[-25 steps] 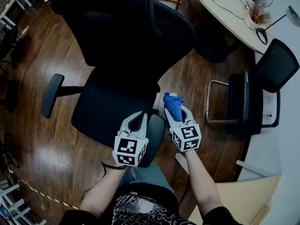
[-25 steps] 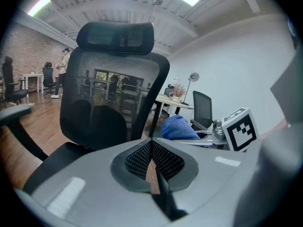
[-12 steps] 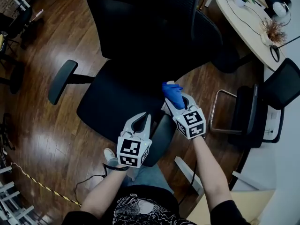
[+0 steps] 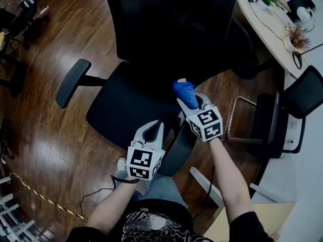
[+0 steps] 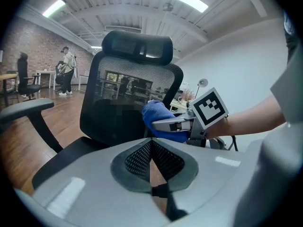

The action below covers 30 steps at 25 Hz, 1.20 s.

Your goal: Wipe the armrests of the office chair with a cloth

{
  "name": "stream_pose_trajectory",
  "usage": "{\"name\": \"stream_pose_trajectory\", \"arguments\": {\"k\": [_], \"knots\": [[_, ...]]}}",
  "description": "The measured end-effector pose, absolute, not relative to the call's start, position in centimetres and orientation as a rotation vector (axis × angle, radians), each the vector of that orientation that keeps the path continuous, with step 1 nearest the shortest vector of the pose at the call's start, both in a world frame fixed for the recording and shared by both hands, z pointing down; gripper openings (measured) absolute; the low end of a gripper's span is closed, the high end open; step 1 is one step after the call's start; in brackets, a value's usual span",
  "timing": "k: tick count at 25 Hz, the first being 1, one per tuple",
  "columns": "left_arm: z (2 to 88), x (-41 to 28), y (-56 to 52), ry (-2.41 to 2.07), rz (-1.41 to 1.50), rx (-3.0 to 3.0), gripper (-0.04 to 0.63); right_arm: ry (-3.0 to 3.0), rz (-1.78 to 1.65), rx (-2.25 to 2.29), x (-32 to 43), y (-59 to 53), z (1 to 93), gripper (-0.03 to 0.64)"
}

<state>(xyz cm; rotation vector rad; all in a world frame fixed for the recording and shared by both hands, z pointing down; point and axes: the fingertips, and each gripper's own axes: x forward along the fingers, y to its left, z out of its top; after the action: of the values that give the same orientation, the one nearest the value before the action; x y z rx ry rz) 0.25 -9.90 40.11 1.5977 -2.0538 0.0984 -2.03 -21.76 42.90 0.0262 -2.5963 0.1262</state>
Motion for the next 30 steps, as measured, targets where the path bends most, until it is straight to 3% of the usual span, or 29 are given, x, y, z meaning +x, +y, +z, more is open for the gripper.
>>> {"name": "stream_pose_trajectory", "arguments": {"k": [14, 30], "knots": [[39.7, -2.6, -5.4, -1.97, 0.064, 1.697, -0.021, -2.576, 0.265, 0.178, -3.0, -13.6, 42.4, 0.14], [39.0, -0.7, 0.0, -1.825, 0.125, 1.885, -0.021, -2.594, 0.367, 0.438, 2.1, -3.1, 41.6, 0.14]]}}
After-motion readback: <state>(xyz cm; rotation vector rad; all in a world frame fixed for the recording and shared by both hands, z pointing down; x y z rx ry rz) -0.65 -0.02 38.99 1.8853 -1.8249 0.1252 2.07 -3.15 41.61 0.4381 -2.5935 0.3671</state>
